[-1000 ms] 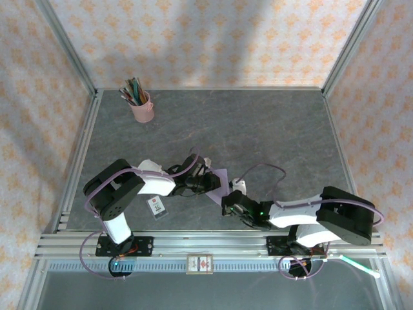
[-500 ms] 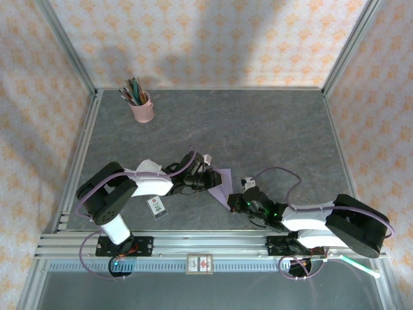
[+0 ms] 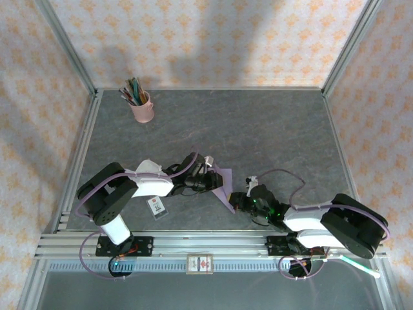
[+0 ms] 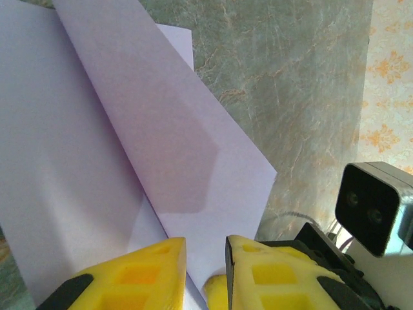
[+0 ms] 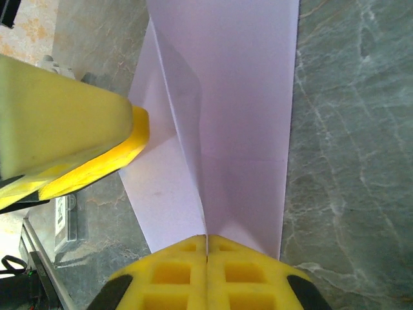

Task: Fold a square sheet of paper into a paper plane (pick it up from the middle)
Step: Fourth fold the wing at the center of the table.

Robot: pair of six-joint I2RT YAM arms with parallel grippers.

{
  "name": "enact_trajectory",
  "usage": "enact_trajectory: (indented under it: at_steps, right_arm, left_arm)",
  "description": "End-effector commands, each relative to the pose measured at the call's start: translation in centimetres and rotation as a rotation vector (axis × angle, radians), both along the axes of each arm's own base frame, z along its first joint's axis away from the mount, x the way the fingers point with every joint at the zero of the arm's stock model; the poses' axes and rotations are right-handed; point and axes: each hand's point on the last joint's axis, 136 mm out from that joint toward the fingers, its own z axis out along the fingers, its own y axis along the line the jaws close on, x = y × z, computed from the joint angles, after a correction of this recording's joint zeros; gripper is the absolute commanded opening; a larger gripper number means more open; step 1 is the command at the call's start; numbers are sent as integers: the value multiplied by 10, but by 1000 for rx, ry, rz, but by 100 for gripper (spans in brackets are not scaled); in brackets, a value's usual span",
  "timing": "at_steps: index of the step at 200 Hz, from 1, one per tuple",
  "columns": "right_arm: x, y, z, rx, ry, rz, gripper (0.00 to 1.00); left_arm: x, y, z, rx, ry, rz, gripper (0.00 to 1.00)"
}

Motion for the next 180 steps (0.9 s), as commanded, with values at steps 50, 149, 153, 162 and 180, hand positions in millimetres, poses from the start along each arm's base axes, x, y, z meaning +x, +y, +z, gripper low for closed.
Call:
enact_trajectory:
  at_steps: [50,149,153,162,180]
  right_arm:
    - [-3,2,-7,52,75,-5,0]
    - [-3,1,-12,78,115,-18,0]
    - [-3,1,-12,76,115,-21,0]
    - [-3,0,-13,72,116,-23,0]
    - [-3,-2,-15,61,117,-29,0]
  left_arm:
    - [7,-10,-3,22,-28,-32,27]
    - [12,-13,-12,45,-21,-38,29]
    - [12,-13,-13,46,-20,-38,29]
    - [12,-13,-15,48,-19,-38,29]
    - [13,-15,-15,47,-20,-40,29]
